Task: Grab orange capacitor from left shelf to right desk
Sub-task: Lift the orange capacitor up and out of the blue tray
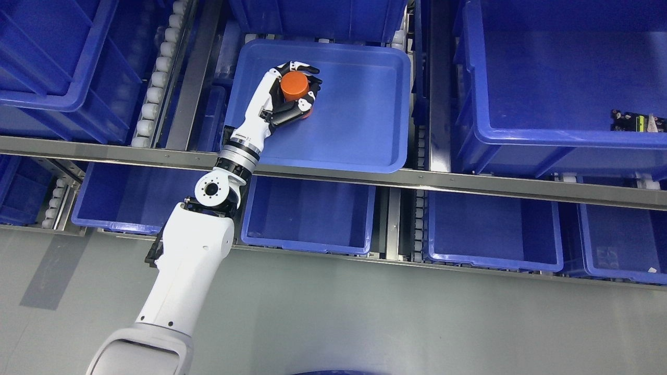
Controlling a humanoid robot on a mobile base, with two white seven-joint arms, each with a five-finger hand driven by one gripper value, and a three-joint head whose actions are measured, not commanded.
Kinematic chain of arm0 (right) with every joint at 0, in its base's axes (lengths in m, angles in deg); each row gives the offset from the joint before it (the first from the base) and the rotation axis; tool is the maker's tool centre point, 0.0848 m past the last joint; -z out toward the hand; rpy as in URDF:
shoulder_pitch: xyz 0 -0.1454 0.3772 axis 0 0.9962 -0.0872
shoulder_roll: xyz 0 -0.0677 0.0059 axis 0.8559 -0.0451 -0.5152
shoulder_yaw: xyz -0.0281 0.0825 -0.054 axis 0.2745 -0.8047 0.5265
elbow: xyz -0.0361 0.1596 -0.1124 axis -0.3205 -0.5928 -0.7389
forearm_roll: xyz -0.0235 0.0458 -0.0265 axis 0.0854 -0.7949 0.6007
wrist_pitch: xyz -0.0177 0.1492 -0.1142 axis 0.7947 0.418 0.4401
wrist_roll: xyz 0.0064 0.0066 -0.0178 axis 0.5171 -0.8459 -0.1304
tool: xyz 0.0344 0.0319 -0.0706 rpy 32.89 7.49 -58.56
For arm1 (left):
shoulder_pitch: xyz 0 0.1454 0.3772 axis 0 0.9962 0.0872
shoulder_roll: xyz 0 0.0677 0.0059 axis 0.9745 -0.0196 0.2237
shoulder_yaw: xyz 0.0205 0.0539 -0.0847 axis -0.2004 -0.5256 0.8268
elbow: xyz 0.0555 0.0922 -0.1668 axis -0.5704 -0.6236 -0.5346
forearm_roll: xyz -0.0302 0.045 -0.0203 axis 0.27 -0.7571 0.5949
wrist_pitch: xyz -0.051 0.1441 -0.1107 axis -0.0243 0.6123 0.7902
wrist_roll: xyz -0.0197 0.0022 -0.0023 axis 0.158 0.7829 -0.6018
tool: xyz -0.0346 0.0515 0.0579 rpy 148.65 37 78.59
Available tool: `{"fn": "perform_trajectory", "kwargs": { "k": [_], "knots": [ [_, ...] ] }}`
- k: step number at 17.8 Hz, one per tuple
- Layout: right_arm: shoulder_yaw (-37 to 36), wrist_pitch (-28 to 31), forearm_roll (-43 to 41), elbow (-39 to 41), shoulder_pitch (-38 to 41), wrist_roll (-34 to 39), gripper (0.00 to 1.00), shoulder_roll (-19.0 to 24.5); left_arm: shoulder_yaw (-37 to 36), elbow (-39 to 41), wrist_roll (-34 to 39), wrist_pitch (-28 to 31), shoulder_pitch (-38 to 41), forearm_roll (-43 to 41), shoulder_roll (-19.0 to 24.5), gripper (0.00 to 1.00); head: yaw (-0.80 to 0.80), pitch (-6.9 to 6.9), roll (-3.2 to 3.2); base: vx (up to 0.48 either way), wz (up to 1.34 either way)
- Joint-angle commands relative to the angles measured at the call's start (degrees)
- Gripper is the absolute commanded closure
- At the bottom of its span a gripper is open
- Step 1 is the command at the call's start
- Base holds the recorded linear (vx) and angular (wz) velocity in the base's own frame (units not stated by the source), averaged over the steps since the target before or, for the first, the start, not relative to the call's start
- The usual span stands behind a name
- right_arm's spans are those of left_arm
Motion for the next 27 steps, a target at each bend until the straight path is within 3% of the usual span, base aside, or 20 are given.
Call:
{"fn": "perform_trajectory", "kwargs": {
  "k": [1,4,9,15,27],
  "knots": [
    [-0.62,-0.03,0.35,1.0,1.32,0.03,0.0,-1.0,0.98,8.99,-0.34,-1.15,0.39,6.21,1.0,1.0,0.0,0.0,0.0,0.0,0.0],
    [-0.62,-0.03,0.35,1.0,1.32,0.03,0.0,-1.0,0.71,18.56,-2.27,-4.83,4.94,7.45,1.0,0.99,0.0,0.0,0.0,0.0,0.0],
    [-0.62,-0.03,0.35,1.0,1.32,0.03,0.0,-1.0,0.36,23.34,-0.87,-21.88,13.82,7.36,1.0,0.99,0.0,0.0,0.0,0.0,0.0],
    [-0.62,-0.03,0.35,1.0,1.32,0.03,0.0,-1.0,1.32,29.06,9.94,-23.04,21.22,7.28,1.0,0.99,0.0,0.0,0.0,0.0,0.0],
    [-0.62,-0.03,0.35,1.0,1.32,0.03,0.0,-1.0,2.38,28.97,9.85,-22.69,22.63,7.36,1.0,0.99,0.0,0.0,0.0,0.0,0.0]
  ]
}}
